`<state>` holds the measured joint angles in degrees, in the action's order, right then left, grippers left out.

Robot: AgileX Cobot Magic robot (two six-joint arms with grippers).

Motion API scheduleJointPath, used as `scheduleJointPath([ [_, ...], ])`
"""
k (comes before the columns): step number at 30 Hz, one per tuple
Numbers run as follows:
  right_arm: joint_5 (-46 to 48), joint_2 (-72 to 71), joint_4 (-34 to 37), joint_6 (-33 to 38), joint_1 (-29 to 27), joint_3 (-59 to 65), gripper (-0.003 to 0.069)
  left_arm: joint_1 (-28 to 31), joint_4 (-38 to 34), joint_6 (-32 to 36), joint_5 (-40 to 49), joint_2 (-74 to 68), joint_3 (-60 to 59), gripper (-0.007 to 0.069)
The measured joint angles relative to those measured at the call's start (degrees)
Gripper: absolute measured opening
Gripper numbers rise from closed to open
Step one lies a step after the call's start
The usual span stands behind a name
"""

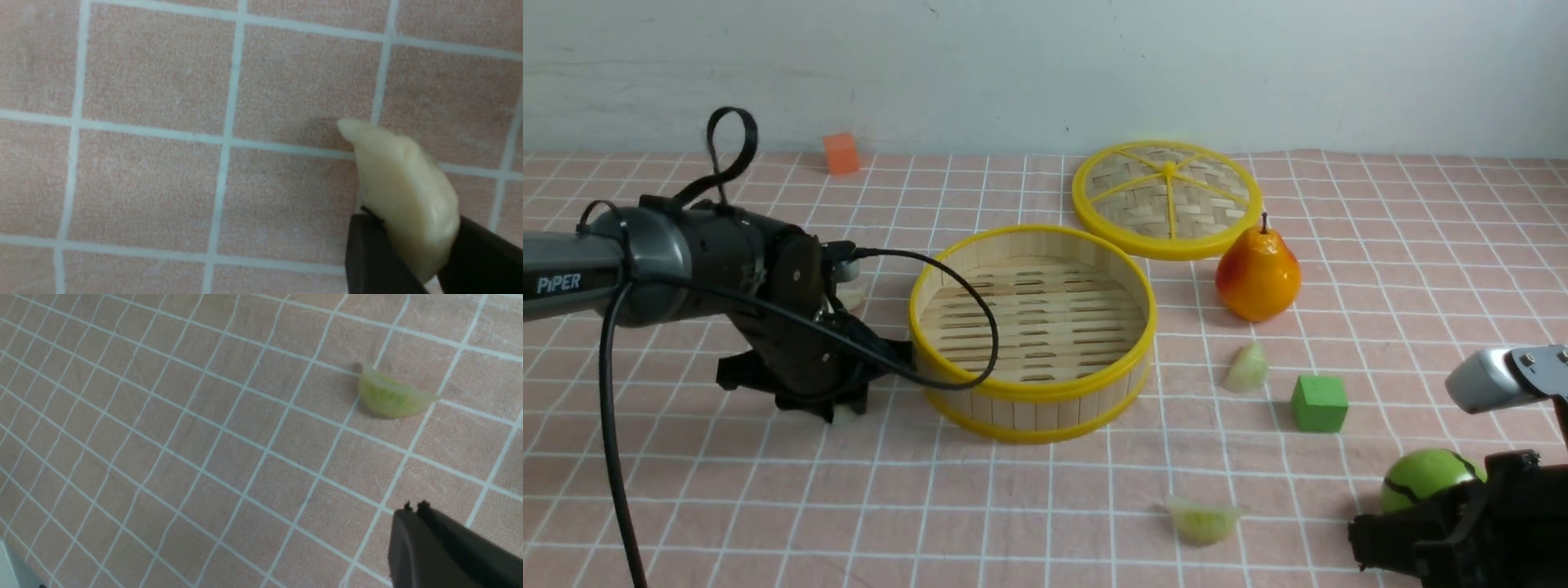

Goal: Put the dumplings into the steamer on the table with the pink tablecloth.
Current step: 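Reach for and grasp a dumpling on the table with the left gripper, then place the dumpling into the bamboo steamer basket with the left gripper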

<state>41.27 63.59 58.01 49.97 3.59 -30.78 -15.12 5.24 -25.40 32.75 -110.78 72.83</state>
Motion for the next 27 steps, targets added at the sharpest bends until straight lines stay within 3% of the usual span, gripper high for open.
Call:
scheduleJointPath([
  [5, -0.1, 0.0, 0.1, 0.0, 0.0, 0.0, -0.0001, 0.0, -4.8, 4.3, 3.2, 4.4, 3.8, 0.0202],
  [10, -0.2, 0.0, 0.1, 0.5, 0.0, 0.0, -0.0001, -2.4, -18.7, 17.5, 5.6, 6.5, 9.5, 0.0202],
  [13, -0.4, 0.0, 0.2, 0.6, 0.0, 0.0, -0.0001, -5.9, -21.9, 23.9, 4.6, 3.2, 12.7, 0.0202],
  [21, -0.5, 0.0, 0.2, 0.8, 0.0, 0.0, 0.0000, -8.6, -18.2, 22.9, 11.0, -8.2, 21.3, 0.0209],
  [27, -0.6, 0.0, 0.3, 1.2, 0.0, 0.0, 0.0003, -8.6, -16.5, 20.6, 15.2, -10.5, 26.8, 0.0396],
])
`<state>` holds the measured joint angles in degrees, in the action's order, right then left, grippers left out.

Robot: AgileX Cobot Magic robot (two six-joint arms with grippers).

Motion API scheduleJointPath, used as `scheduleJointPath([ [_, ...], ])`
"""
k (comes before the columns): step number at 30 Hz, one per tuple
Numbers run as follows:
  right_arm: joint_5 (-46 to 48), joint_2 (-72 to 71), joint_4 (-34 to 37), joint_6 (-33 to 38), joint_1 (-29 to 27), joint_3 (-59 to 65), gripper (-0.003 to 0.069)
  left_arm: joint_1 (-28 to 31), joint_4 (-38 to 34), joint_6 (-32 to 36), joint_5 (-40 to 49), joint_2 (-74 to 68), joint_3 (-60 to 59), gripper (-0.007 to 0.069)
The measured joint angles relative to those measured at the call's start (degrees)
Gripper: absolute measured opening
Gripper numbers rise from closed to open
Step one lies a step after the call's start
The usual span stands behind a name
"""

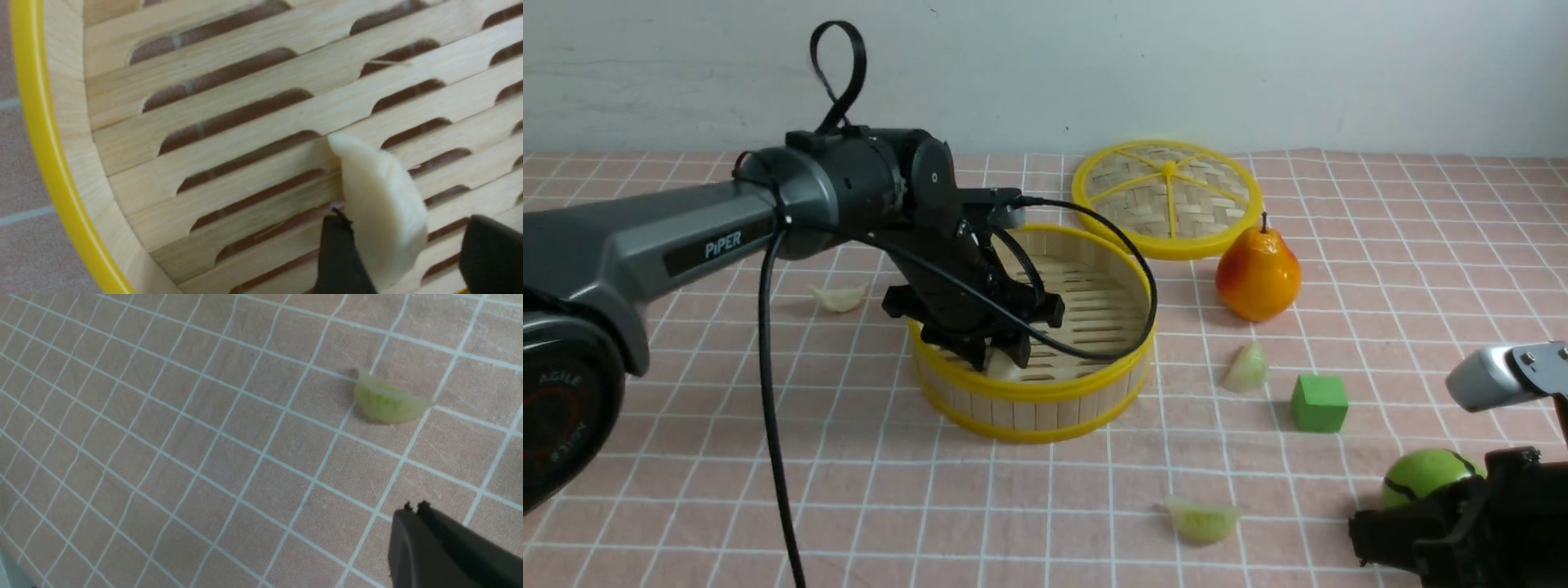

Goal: Put the dumplings into the steamer on the table with the pink tablecloth.
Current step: 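Place the dumpling into the bamboo steamer basket with the left gripper, then reach for and grasp a dumpling on the table with the left gripper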

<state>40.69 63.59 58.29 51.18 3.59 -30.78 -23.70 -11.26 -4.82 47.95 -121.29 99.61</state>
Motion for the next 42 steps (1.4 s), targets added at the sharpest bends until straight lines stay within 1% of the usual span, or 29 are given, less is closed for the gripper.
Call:
scheduleJointPath([
  [1, 0.0, 0.0, 0.1, 0.4, 0.0, 0.0, 0.0003, 0.0, 1.1, -0.9, 1.0, 0.5, 1.2, 0.0429],
  [3, 0.0, 0.0, 0.1, 0.9, 0.0, 0.0, 0.0003, 0.1, 3.7, -1.7, 2.7, 1.7, 3.4, 0.0446],
  [4, 0.0, 0.0, 0.1, 0.9, 0.0, 0.0, 0.0003, 0.5, 6.8, -2.6, 3.6, 2.8, 4.8, 0.0446],
  [5, 0.0, 0.0, 0.1, 0.9, 0.0, 0.0, 0.0003, 0.5, 6.8, -2.6, 3.6, 2.9, 4.8, 0.0446],
  [6, 0.0, 0.0, 0.1, 1.0, 0.0, 0.0, 0.0004, 1.7, 10.8, -4.3, 4.2, 4.3, 6.2, 0.0432],
  [8, -0.1, 0.0, 0.1, 1.1, 0.0, 0.0, 0.0006, 4.4, 13.2, -7.0, 4.3, 5.0, 6.7, 0.0411],
  [11, -0.2, 0.0, 0.1, 1.1, 0.0, 0.0, 0.0010, 9.5, 12.3, -10.9, 4.3, 4.0, 6.5, 0.0398],
  [13, -0.2, 0.0, 0.1, 1.1, 0.0, 0.0, 0.0011, 11.3, 11.3, -11.7, 4.2, 3.2, 6.3, 0.0401],
  [14, -0.2, 0.0, 0.1, 1.1, 0.0, 0.0, 0.0012, 13.6, 9.2, -12.4, 4.2, 1.7, 6.1, 0.0416],
  [16, -0.2, 0.0, 0.1, 1.1, 0.0, 0.0, 0.0013, 16.1, 6.9, -12.8, 4.2, -0.7, 5.9, 0.0448],
  [18, -0.2, 0.0, 0.1, 1.1, 0.0, 0.0, 0.0014, 17.1, 5.7, -13.1, 3.7, -2.5, 5.9, 0.0484],
  [19, -0.2, 0.0, 0.1, 1.1, 0.0, 0.0, 0.0014, 17.1, 5.7, -13.2, 3.6, -2.5, 5.9, 0.0484],
  [20, -0.3, 0.0, 0.1, 1.1, 0.0, 0.0, 0.0014, 17.3, 5.7, -13.7, 2.7, -3.6, 5.9, 0.0506],
  [24, -0.6, 0.0, 0.1, 1.1, 0.0, 0.0, 0.0014, 17.2, 5.8, -14.6, -0.9, -5.7, 5.9, 0.0514],
  [26, -0.6, 0.0, 0.1, 1.1, 0.0, 0.0, 0.0014, 17.2, 5.8, -16.1, -2.8, -6.9, 5.9, 0.0503],
  [29, -0.6, 0.0, 0.1, 1.1, 0.0, 0.0, 0.0014, 17.2, 7.3, -21.4, -5.4, -8.1, 5.9, 0.0473],
  [30, -0.6, 0.0, 0.1, 1.1, 0.0, 0.0, 0.0014, 17.2, 7.5, -21.8, -5.6, -8.2, 5.9, 0.0471],
  [31, -0.7, 0.0, 0.1, 1.1, 0.0, 0.0, 0.0014, 17.2, 8.8, -24.7, -7.1, -8.6, 5.9, 0.0453],
  [33, -0.7, 0.0, 0.1, 1.1, 0.0, 0.0, 0.0014, 17.2, 10.3, -26.9, -8.3, -8.9, 5.9, 0.0423],
  [34, -0.7, 0.0, 0.1, 1.1, 0.0, 0.0, 0.0014, 17.2, 10.4, -27.2, -8.5, -9.0, 5.9, 0.0415],
  [39, -0.7, 0.0, 0.1, 1.2, 0.0, 0.0, 0.0014, 17.2, 11.3, -27.0, -8.9, -8.9, 6.0, 0.0254],
  [42, -0.7, 0.0, 0.1, 1.2, 0.0, 0.0, 0.0014, 17.2, 10.9, -26.5, -8.9, -8.9, 6.0, 0.0254],
])
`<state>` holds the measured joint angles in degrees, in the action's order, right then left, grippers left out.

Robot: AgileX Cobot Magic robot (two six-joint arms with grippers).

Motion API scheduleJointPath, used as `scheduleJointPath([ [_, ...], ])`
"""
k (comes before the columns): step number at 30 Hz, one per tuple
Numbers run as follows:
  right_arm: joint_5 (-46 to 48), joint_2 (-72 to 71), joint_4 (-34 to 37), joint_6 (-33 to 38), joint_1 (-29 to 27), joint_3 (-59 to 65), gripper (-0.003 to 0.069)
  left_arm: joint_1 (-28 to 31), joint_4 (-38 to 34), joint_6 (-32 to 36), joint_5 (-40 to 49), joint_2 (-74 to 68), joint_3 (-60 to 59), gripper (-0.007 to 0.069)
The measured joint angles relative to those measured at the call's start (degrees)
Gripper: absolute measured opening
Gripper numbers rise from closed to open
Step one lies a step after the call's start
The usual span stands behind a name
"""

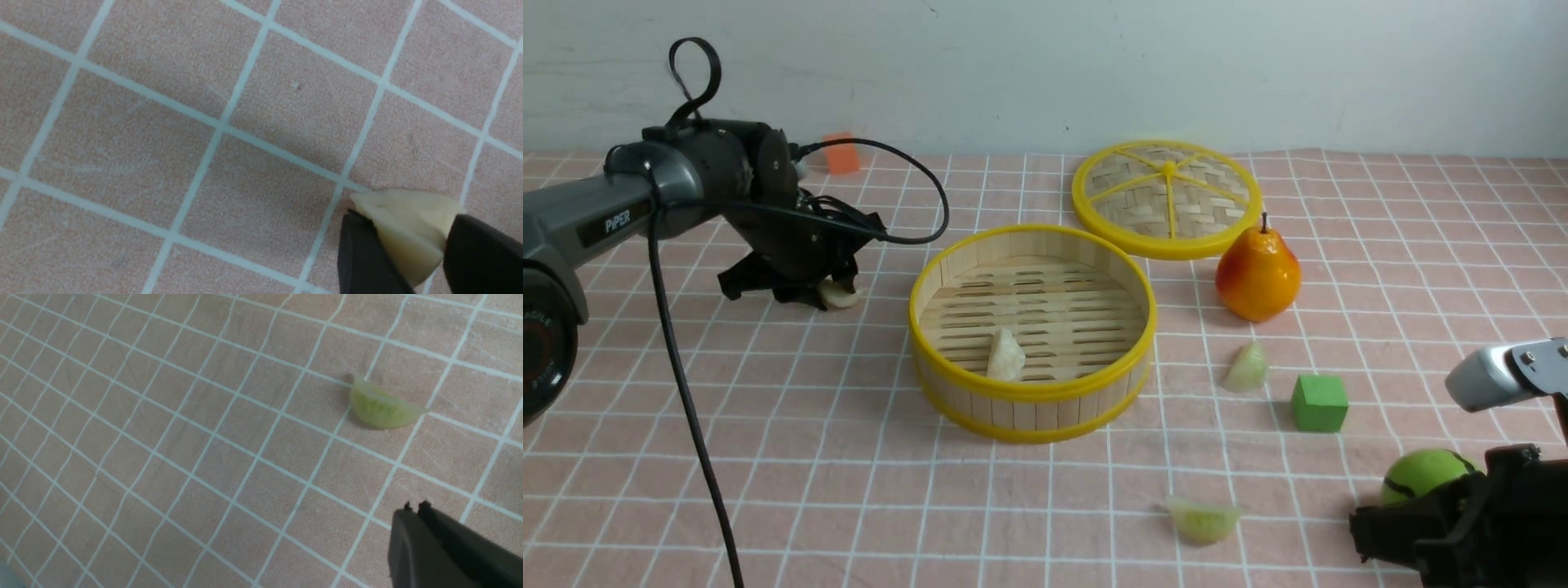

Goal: Put the dumplings into the steamer on the table with the pink tablecloth.
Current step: 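Reach for and grasp a dumpling on the table with the left gripper, then place the dumpling into the bamboo steamer basket with the left gripper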

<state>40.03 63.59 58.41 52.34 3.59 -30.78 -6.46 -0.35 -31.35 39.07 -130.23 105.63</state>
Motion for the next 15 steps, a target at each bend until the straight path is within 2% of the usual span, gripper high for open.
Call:
scheduleJointPath([
  [5, 0.0, 0.0, 0.0, 0.0, 0.0, 0.0, 0.0014, 0.0, -1.8, 3.2, 1.1, 0.4, 0.9, 0.0232],
  [7, 0.0, 0.0, 0.0, 0.0, 0.0, 0.0, 0.0014, 0.0, -4.6, 6.1, 2.4, 1.1, 1.5, 0.0220],
  [10, -0.1, 0.0, 0.0, 0.1, 0.0, 0.0, 0.0014, -0.3, -14.0, 15.0, 3.8, 5.4, 1.9, 0.0220],
  [11, -0.1, 0.0, 0.0, 0.1, 0.0, 0.0, 0.0014, -0.4, -15.0, 15.6, 3.9, 6.0, 2.0, 0.0220],
  [13, -0.3, 0.0, 0.0, 0.1, 0.0, 0.0, 0.0014, -1.5, -20.4, 22.4, 4.1, 9.4, 2.4, 0.0220],
  [15, -0.5, 0.0, 0.0, 0.1, 0.0, 0.0, 0.0014, -2.8, -24.0, 26.1, 4.9, 11.0, 2.5, 0.0220],
])
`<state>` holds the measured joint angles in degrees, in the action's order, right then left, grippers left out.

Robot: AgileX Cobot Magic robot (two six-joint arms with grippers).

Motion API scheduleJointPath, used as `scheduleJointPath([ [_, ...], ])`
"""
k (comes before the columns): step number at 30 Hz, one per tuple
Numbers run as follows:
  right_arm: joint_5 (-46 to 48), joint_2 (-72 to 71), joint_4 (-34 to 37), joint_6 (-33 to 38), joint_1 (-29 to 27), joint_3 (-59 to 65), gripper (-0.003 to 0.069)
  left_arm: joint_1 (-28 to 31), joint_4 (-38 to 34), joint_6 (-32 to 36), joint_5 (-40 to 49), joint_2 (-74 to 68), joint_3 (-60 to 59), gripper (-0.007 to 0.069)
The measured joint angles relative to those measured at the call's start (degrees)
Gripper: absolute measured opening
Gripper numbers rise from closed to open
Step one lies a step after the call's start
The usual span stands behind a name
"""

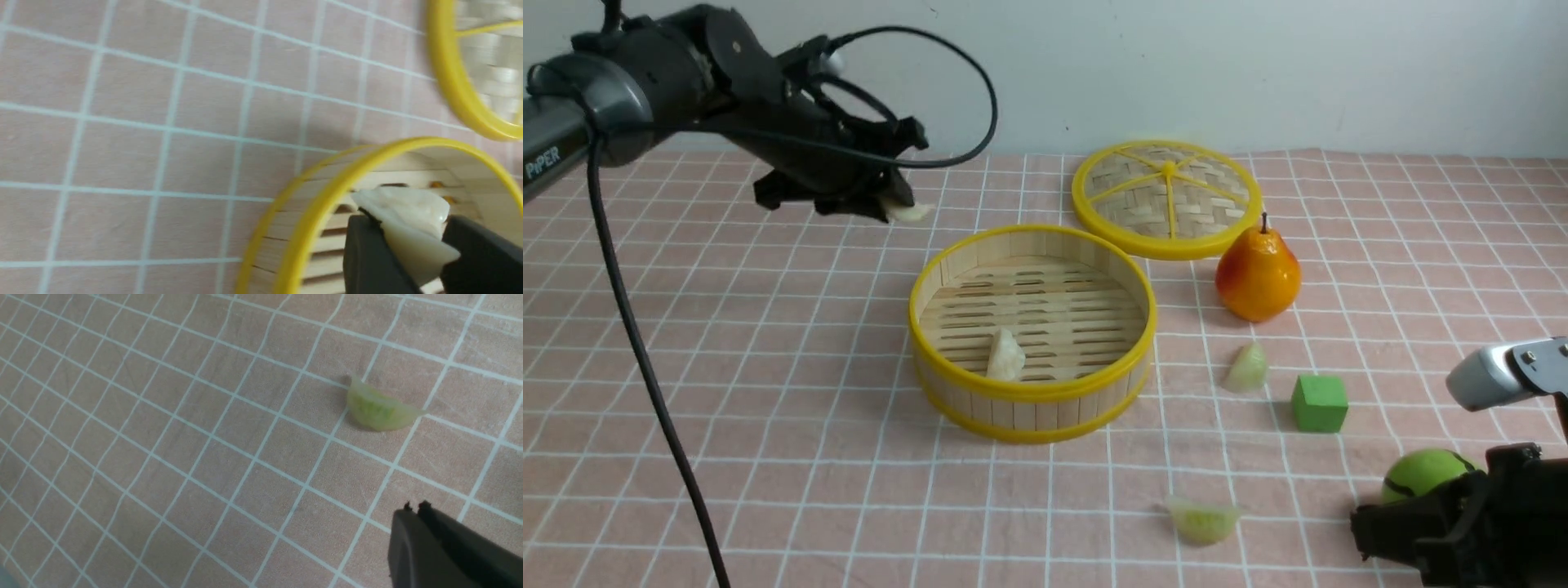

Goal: Put the dumplings into the steamer on the table with the pink tablecloth.
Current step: 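Place the dumpling into the bamboo steamer basket with the left gripper, then reach for and grasp a dumpling lying on the table beside the steamer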

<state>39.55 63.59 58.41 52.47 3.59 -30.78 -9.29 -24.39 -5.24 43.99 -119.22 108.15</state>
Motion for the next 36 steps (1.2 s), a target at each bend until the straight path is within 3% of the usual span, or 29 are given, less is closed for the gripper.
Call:
scheduleJointPath([
  [6, 0.0, 0.0, 0.0, 0.0, 0.0, 0.0, 0.0014, -5.0, -3.1, 5.9, 0.8, -2.3, 0.0, 0.0220],
  [13, 0.1, 0.0, 0.0, 0.0, 0.0, 0.0, 0.0018, -7.4, -2.3, 6.7, -4.6, -9.1, -0.2, 0.0230],
  [19, 0.1, 0.0, 0.0, 0.2, 0.0, 0.0, 0.0022, -7.3, -0.5, 6.7, -4.4, -7.6, -0.2, 0.0442],
  [23, -0.1, 0.0, 0.0, 2.6, 0.0, 0.0, 0.0027, -7.0, 3.1, 5.2, -1.4, -3.2, -0.2, 0.0481],
  [29, -1.0, 0.0, -0.5, 1.4, 0.0, -0.2, 0.0035, -7.0, 9.5, 4.1, 5.5, 9.1, -0.2, 0.0366],
  [32, 0.5, 0.0, -7.6, -6.9, 0.0, -3.5, 0.0043, -7.0, 13.3, 5.8, 12.8, 21.7, -0.2, 0.0216],
  [36, 1.0, 2.5, -19.7, -20.1, 0.0, -10.9, 0.0052, -7.0, 17.3, 5.2, 17.5, 34.5, -0.2, 0.0085],
])
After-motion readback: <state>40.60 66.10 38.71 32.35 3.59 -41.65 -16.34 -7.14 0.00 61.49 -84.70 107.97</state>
